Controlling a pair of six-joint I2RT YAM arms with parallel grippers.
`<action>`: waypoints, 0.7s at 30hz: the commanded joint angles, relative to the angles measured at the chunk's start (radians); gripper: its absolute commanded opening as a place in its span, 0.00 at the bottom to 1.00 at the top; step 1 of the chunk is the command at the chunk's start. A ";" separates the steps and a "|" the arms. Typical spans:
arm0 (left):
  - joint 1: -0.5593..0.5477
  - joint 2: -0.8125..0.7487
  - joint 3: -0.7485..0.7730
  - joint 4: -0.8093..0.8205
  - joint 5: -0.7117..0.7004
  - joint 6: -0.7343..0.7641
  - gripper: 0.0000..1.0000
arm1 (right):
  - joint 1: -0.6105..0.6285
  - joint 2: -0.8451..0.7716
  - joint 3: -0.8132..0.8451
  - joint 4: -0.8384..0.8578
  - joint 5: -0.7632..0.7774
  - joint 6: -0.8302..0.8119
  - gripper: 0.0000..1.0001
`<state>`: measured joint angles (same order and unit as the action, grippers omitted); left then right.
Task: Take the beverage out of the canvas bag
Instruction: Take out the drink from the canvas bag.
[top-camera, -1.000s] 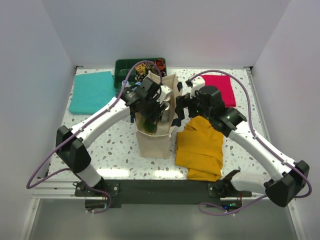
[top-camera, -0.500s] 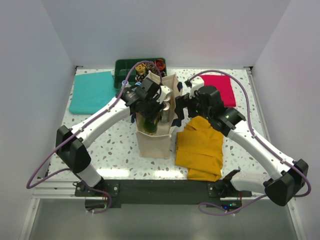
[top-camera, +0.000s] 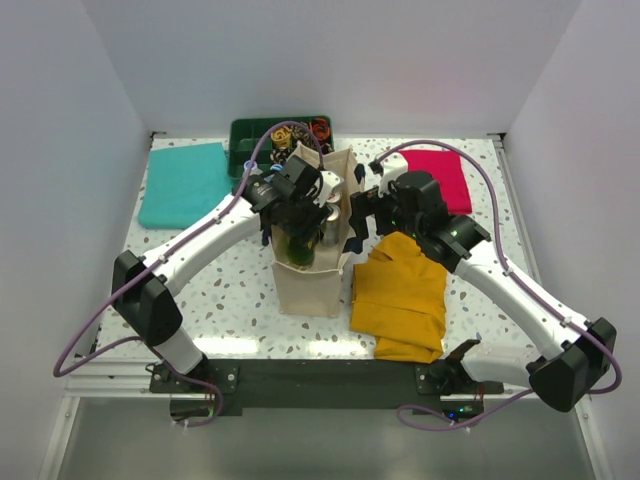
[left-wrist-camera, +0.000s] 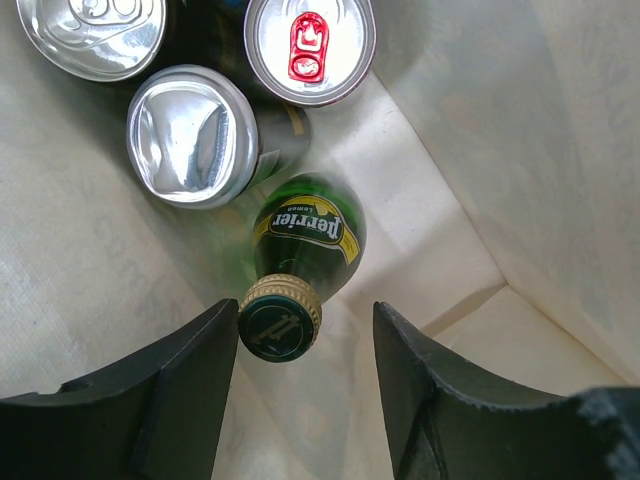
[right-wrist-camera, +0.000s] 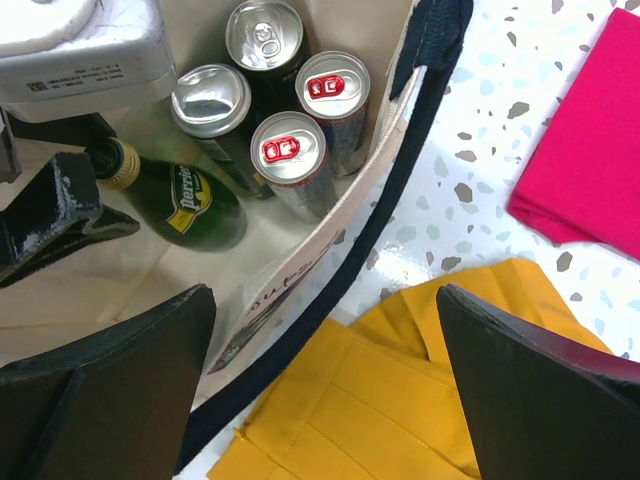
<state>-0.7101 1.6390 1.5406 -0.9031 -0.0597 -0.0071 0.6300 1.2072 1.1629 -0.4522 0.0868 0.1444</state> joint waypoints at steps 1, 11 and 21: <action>-0.005 0.011 0.004 0.003 -0.011 -0.008 0.59 | 0.000 0.008 0.043 0.007 0.001 -0.017 0.98; -0.005 0.036 0.012 -0.031 -0.041 0.002 0.45 | 0.000 0.008 0.041 0.006 0.002 -0.019 0.98; -0.005 0.019 0.026 -0.013 -0.003 0.002 0.12 | -0.001 0.020 0.047 0.010 -0.002 -0.019 0.98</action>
<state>-0.7139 1.6764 1.5433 -0.9100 -0.0818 -0.0078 0.6300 1.2163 1.1667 -0.4557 0.0864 0.1406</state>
